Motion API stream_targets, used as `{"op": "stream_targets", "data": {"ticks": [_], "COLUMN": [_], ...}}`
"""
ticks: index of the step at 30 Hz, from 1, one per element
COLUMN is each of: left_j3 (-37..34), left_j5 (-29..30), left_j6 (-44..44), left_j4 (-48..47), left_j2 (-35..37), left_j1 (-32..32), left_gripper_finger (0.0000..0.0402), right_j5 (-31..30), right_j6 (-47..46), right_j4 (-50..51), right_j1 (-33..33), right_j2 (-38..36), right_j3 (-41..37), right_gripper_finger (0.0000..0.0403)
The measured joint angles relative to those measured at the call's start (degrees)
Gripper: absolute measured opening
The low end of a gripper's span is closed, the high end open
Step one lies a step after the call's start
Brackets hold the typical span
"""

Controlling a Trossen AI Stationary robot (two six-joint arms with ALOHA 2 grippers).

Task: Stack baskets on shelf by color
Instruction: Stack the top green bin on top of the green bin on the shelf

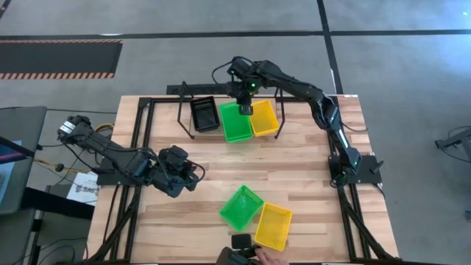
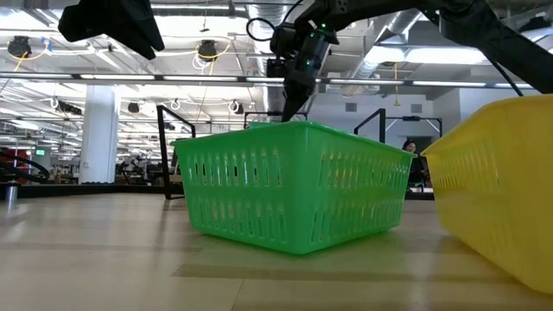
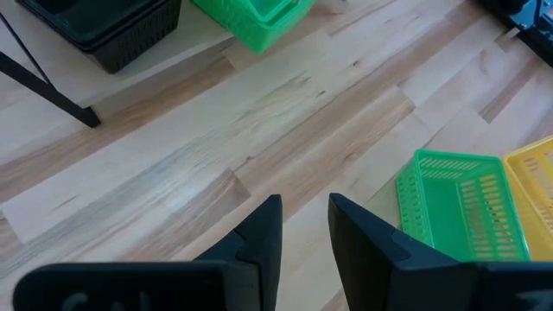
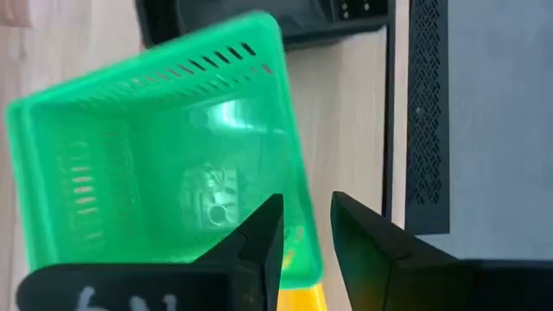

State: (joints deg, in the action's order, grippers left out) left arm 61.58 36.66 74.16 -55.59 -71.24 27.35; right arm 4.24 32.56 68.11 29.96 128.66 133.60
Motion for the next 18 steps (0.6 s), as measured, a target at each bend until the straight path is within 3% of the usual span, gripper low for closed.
{"op": "stream_targets", "data": {"ticks": [18], "left_j3": [0.0], "left_j5": [-0.2], "left_j6": [-1.1], "left_j4": [0.0], "left_j2": [0.0], "left_j1": [0.0], "left_gripper_finger": [0.0084], "right_j5": [2.7], "right_j6": [-4.0], "right_j4": [-1.1], "right_j1": [0.2], "right_j2": [0.0], "right_j3": [-0.4], "right_gripper_finger": [0.012]}}
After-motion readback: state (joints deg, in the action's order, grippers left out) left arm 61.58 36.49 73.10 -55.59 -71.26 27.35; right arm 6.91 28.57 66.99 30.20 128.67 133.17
